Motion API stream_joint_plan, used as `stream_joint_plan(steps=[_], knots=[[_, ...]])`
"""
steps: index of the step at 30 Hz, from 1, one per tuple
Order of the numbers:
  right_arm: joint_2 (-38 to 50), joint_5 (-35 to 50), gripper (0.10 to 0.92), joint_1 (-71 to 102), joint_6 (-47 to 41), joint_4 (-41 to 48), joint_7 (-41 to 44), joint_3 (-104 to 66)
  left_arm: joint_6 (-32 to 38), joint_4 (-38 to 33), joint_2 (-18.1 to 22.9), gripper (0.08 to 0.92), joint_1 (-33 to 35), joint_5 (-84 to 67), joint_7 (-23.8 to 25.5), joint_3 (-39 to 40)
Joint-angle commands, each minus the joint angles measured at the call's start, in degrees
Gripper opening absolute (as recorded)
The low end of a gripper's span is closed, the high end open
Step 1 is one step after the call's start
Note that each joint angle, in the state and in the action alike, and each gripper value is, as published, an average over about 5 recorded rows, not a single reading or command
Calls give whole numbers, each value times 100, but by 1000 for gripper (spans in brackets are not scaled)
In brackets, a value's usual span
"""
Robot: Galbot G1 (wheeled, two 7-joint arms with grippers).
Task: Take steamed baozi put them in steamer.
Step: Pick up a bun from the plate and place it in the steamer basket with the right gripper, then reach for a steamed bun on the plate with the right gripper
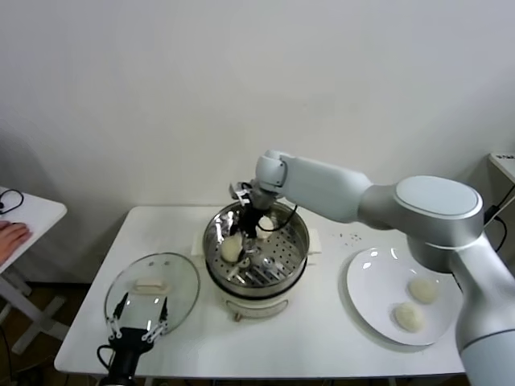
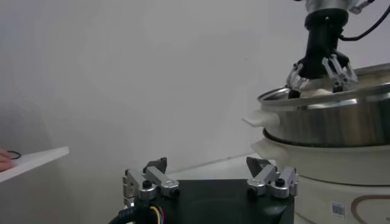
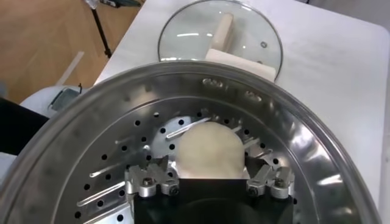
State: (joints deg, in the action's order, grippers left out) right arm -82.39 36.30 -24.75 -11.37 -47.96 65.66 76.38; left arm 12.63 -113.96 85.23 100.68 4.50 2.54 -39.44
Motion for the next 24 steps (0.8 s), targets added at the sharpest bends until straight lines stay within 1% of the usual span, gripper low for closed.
stream_joint_plan(steps=[1,5,10,15,21,24], knots=[[224,3,823,-232,30,-277,49,-5,5,3,8,823,-1,6,-2,4],[678,28,823,-592,42,-857,98,27,5,1,10,823,-2,12,-3,11],[1718,123,823,-1285,103,-1995,200,140,-4,-1,10,823,-12,30,-4,27],[2799,37,823,-1782,198,-2933,392,186,-11,21,2,823,-52,49,-13,39],[4004,-299,823,-1965,395,-3541,654,219,29,33,-22,823,-78,30,-37,55],[4658,-671,823,-1719,537,-3715,779,114,65,26,-15,823,-71,15,-42,70]])
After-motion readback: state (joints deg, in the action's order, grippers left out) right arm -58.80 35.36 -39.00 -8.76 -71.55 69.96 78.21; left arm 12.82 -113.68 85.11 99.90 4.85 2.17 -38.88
